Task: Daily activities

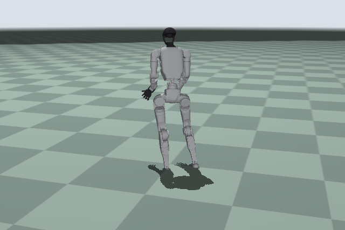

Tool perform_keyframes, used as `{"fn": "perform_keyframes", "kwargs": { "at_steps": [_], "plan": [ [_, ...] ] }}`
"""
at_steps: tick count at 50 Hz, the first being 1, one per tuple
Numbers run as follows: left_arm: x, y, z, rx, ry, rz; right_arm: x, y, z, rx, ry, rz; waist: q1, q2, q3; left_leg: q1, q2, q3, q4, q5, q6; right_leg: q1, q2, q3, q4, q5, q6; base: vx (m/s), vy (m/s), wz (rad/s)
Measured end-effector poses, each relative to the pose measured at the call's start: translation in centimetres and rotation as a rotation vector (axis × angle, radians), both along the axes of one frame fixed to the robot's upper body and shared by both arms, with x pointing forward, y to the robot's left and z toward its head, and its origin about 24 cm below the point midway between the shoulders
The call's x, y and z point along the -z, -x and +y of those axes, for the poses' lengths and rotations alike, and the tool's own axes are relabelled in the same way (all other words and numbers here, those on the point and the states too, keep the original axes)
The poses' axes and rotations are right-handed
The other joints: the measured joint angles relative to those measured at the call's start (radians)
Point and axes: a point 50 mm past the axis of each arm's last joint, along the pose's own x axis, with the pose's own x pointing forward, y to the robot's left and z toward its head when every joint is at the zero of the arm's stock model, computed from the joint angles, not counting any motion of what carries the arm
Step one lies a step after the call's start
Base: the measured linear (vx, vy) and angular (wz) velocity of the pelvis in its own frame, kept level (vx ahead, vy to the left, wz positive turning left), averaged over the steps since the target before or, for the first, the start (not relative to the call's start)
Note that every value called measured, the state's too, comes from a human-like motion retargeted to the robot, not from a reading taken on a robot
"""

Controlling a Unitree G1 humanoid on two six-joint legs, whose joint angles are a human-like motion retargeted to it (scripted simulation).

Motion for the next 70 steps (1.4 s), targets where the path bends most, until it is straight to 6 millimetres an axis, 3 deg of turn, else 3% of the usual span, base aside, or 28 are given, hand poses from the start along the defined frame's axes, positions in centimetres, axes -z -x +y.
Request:
{"fn": "perform_keyframes", "kwargs": {
  "at_steps": [7,15,20,27,38,45,54,70],
  "plan": [
    [-4.2,0.0,0.8,-0.029,-0.091,-0.210,-2.2,-0.8,-1.7,0.112,-0.030,-0.111,-0.020,-0.033,-0.006,-0.009,-0.015,0.005,0.000,0.003,0.006,-0.031,-0.014,0.009,0.045,-0.021,0.010,0.00,0.00,0.00],
    [-10.7,1.1,0.1,-0.017,-0.221,-0.482,-4.9,-1.1,-5.8,0.337,-0.008,-0.224,-0.050,-0.038,-0.030,0.003,-0.004,0.000,0.009,-0.007,0.004,-0.011,-0.003,0.009,0.045,-0.039,0.003,0.01,-0.03,0.02],
    [-14.4,1.4,-2.3,0.061,-0.321,-0.633,-5.6,-1.1,-7.9,0.448,0.018,-0.241,-0.077,-0.032,-0.049,0.005,0.003,-0.005,0.045,-0.029,0.000,0.007,0.003,0.005,0.051,-0.060,-0.009,0.00,-0.08,0.07],
    [-17.5,0.9,-7.8,0.242,-0.524,-0.796,-4.7,-1.5,-9.2,0.515,0.048,-0.175,-0.125,-0.016,-0.073,-0.011,0.012,-0.009,0.131,-0.069,-0.011,0.027,0.005,-0.006,0.071,-0.096,-0.027,-0.03,-0.11,0.06],
    [-17.2,-0.6,-17.7,0.582,-0.915,-0.908,-2.6,-3.6,-8.6,0.435,0.116,-0.040,-0.204,0.024,-0.077,-0.075,0.035,-0.011,0.275,-0.112,-0.032,0.018,0.016,-0.028,0.099,-0.135,-0.050,-0.06,-0.11,-0.01],
    [-16.2,-1.3,-21.7,0.731,-1.068,-0.912,-2.5,-5.2,-8.4,0.380,0.154,-0.015,-0.233,0.055,-0.057,-0.122,0.055,-0.006,0.323,-0.115,-0.043,-0.009,0.033,-0.034,0.100,-0.133,-0.056,-0.03,-0.08,-0.04],
    [-15.8,-1.9,-23.6,0.772,-1.148,-0.891,-3.3,-6.8,-8.3,0.373,0.165,-0.022,-0.249,0.090,-0.031,-0.173,0.076,0.001,0.344,-0.107,-0.052,-0.050,0.053,-0.036,0.090,-0.119,-0.059,-0.01,-0.03,-0.02],
    [-16.2,-2.4,-23.9,0.728,-1.162,-0.874,-4.4,-8.0,-8.1,0.401,0.169,-0.039,-0.252,0.116,-0.011,-0.224,0.088,0.013,0.358,-0.102,-0.058,-0.094,0.064,-0.036,0.083,-0.107,-0.063,0.00,0.00,0.00]
  ]
}}
